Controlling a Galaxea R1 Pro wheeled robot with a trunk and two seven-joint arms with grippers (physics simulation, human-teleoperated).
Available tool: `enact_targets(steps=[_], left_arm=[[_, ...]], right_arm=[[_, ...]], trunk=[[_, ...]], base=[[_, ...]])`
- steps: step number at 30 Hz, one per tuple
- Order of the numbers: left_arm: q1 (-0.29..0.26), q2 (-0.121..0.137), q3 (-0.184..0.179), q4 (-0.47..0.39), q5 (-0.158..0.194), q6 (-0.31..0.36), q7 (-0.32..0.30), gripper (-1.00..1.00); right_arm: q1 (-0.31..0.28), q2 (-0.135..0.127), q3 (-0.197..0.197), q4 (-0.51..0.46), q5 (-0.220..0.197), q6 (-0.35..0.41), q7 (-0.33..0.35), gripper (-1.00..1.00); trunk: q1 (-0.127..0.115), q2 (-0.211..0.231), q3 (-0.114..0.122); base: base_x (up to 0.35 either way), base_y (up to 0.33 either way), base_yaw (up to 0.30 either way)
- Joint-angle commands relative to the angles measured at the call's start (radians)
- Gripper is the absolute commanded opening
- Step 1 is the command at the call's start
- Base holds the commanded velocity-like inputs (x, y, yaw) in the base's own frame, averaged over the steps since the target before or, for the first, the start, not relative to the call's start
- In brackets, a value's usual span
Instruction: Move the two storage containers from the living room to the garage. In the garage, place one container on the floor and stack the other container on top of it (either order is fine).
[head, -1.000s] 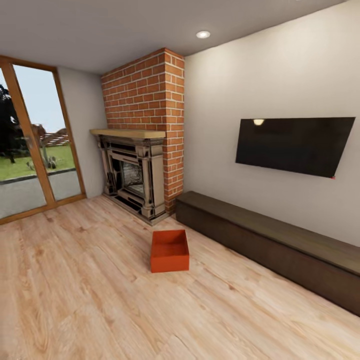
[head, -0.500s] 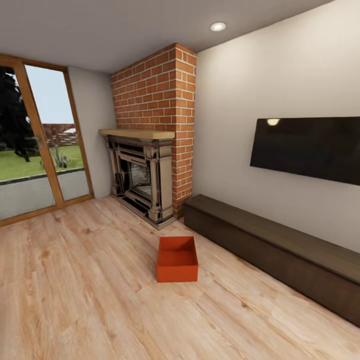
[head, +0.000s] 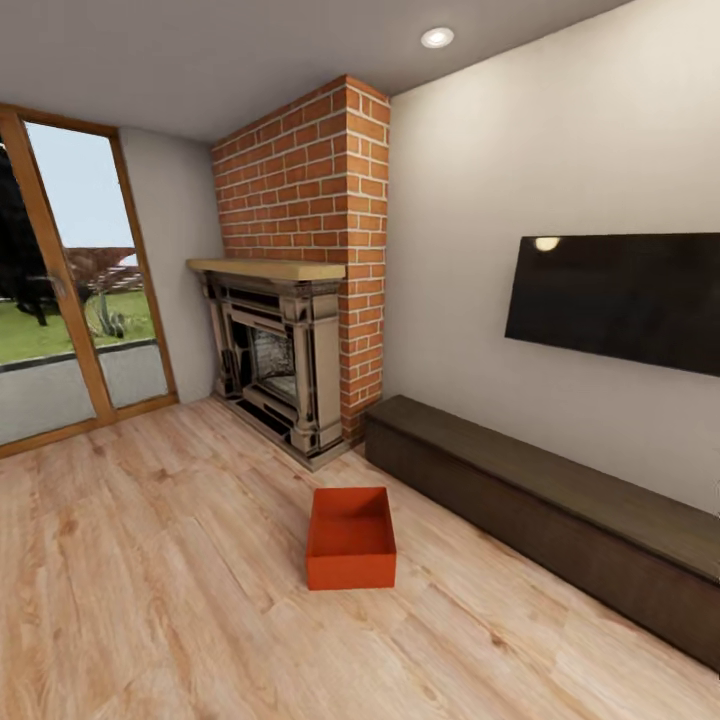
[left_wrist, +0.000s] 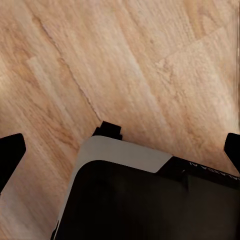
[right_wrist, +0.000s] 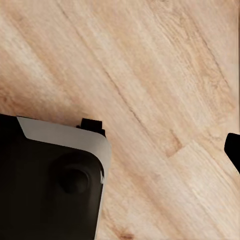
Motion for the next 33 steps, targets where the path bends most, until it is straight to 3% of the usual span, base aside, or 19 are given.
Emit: enact_targets(steps=[1, 33], left_arm=[[0.000, 0.000, -0.008, 0.000, 0.009, -0.003, 0.003, 1.00], [0.000, 0.000, -0.008, 0.000, 0.009, -0.003, 0.004, 1.00]], right_arm=[[-0.001, 0.000, 0.008, 0.003, -0.004, -0.005, -0.002, 1.00], [-0.001, 0.001, 0.010, 0.003, -0.003, -0.005, -0.002, 1.00]], trunk=[[0.001, -0.001, -0.001], [0.001, -0.001, -0.001]], base=[[0.324, 0.000, -0.178], [0.324, 0.000, -0.014]])
